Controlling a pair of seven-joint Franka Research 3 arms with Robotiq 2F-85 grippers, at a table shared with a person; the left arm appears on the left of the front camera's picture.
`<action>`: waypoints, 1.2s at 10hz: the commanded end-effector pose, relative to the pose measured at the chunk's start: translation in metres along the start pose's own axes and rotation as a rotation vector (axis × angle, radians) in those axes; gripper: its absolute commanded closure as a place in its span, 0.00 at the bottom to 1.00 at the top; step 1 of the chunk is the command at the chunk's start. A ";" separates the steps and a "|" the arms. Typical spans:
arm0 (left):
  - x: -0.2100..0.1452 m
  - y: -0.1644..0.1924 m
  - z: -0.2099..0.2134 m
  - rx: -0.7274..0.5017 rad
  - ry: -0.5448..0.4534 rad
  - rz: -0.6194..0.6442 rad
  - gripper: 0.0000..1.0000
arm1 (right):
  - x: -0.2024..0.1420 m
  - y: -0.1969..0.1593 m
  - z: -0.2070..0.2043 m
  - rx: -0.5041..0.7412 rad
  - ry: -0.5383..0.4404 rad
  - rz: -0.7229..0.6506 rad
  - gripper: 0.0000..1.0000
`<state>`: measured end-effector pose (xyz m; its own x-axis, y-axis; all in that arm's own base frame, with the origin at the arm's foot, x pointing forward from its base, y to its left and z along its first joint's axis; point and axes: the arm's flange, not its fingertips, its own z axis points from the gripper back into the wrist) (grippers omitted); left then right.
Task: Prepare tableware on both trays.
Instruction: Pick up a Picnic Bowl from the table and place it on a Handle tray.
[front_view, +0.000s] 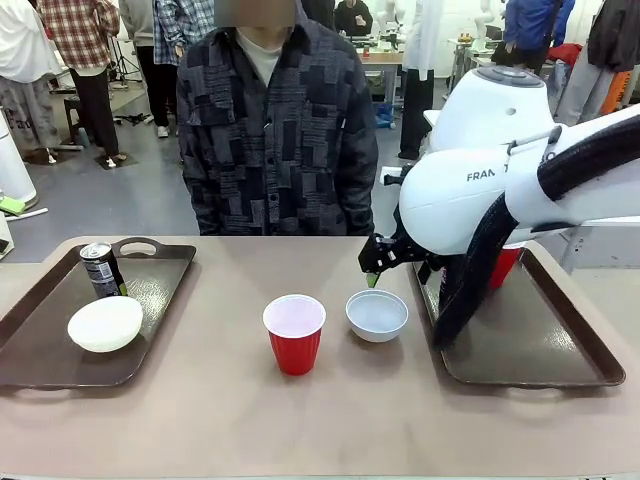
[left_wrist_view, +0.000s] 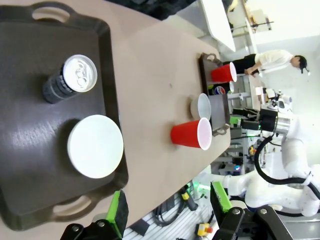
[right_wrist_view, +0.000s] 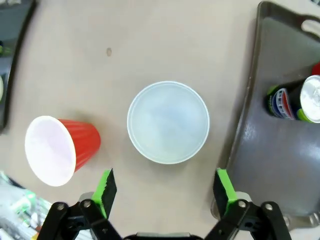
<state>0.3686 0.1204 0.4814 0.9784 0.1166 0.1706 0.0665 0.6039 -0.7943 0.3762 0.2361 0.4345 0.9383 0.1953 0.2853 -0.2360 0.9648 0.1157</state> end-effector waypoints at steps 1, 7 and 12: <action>0.002 -0.001 0.001 -0.021 -0.003 -0.010 0.13 | -0.010 -0.008 -0.001 -0.014 0.019 -0.029 0.00; 0.002 -0.001 0.001 -0.021 -0.003 -0.010 0.13 | 0.015 0.012 -0.061 -0.087 0.056 0.058 0.00; 0.002 -0.001 0.001 -0.021 -0.003 -0.010 0.13 | 0.031 -0.003 -0.089 -0.176 0.026 -0.020 0.00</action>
<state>0.3686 0.1205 0.4815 0.9784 0.1167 0.1705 0.0664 0.6038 -0.7944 0.4198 0.2438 0.3646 0.9478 0.2177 0.2330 -0.2131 0.9760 -0.0450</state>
